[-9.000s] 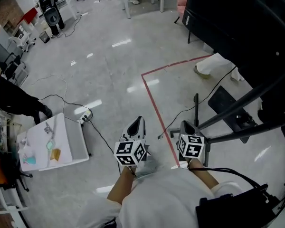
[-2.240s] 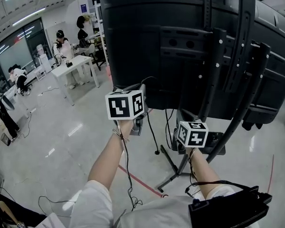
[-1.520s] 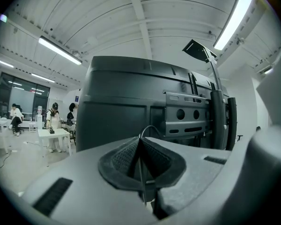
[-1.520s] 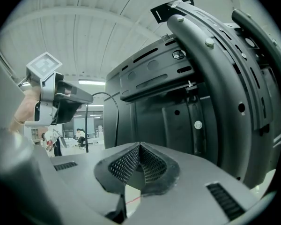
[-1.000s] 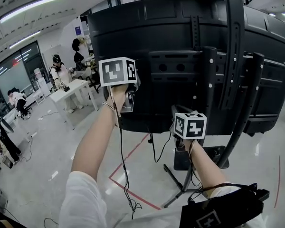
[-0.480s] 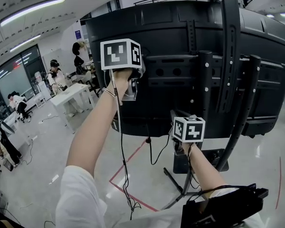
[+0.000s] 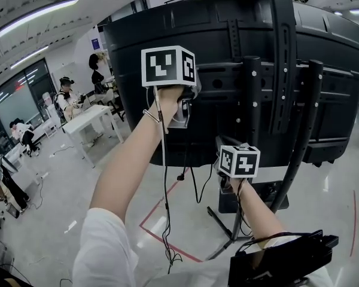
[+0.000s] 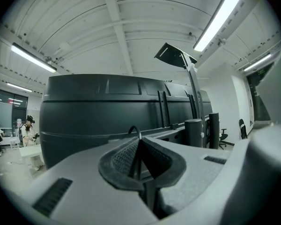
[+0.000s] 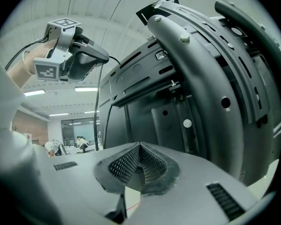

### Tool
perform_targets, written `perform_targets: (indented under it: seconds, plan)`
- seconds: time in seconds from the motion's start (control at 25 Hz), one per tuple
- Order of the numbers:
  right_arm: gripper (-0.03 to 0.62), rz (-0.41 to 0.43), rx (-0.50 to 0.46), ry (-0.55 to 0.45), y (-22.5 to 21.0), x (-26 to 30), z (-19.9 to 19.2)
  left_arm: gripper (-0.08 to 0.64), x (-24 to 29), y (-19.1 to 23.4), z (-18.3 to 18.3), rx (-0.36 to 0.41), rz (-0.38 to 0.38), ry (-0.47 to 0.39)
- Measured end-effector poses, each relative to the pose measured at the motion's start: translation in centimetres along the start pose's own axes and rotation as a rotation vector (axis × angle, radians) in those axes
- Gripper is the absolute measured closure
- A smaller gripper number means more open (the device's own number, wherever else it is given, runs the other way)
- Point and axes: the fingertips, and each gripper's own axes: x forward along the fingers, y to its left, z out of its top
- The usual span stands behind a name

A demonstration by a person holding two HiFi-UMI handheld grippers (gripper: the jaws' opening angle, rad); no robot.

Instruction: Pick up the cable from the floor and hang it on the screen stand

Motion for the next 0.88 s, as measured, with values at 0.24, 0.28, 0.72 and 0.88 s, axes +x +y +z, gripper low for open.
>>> perform_targets:
  seconds: [0.24, 0.28, 0.72, 0.88]
  plan:
    - [0.574, -0.019, 0.009, 0.006, -1.1, -1.1, -0.6, 0.543, 1.8, -2.7, -0.3, -0.020, -0.050, -0.006]
    - [0.574, -0.022, 0.010, 0.006, -1.4, -1.2, -0.6, 0.543, 2.1, -3.1, -0.2, -0.023, -0.059, -0.008]
    - [0.574, -0.043, 0.036, -0.001, -3.8, -2.3, -1.5, 0.543, 3.2, -5.0, -1.4, -0.073, -0.089, -0.126]
    - [0.574, -0.025, 0.048, 0.002, -3.3, -2.3, -2.3, 0.543, 2.2, -4.6, -2.1, -0.071, -0.055, -0.221]
